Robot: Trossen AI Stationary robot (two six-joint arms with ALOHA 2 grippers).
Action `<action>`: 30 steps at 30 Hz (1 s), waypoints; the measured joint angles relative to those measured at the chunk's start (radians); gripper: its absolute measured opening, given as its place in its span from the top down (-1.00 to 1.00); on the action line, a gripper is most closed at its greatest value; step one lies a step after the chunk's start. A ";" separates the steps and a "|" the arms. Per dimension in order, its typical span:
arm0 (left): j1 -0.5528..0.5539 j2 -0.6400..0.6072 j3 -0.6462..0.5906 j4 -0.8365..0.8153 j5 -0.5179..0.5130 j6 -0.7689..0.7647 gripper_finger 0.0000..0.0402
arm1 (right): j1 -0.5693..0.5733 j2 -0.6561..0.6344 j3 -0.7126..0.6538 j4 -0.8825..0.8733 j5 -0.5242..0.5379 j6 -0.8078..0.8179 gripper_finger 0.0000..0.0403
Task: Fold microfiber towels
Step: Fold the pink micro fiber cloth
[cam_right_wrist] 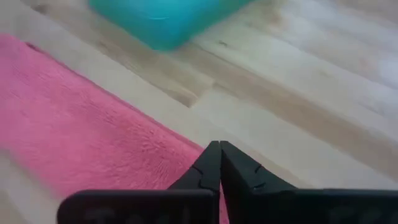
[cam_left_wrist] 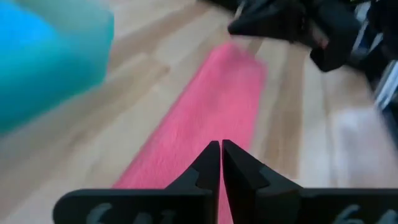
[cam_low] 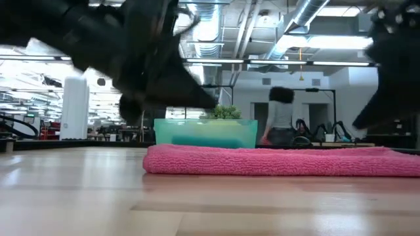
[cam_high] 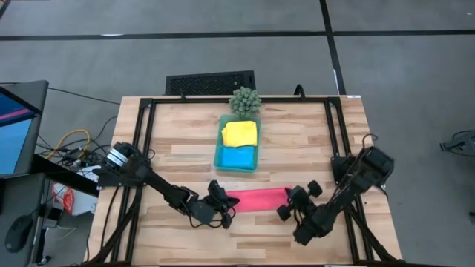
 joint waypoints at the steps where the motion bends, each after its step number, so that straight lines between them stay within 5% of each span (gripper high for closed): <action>1: 0.005 -0.019 0.000 0.002 0.007 0.004 0.96 | -0.006 -0.037 -0.001 -0.011 -0.028 0.001 0.84; 5: 0.024 -0.079 0.001 0.026 0.029 -0.028 0.96 | -0.028 -0.191 -0.004 -0.019 -0.204 0.006 0.63; 11: 0.097 -0.060 0.004 0.140 0.309 -0.053 0.96 | -0.059 -0.318 -0.045 -0.021 -0.369 0.116 0.06; 15: 0.133 -0.034 0.012 0.159 0.376 -0.055 0.96 | -0.062 -0.342 -0.105 0.056 -0.427 0.159 -0.26; 30: 0.223 0.144 0.227 -0.040 0.479 0.066 0.96 | -0.108 -0.227 -0.198 0.302 -0.525 0.113 -0.34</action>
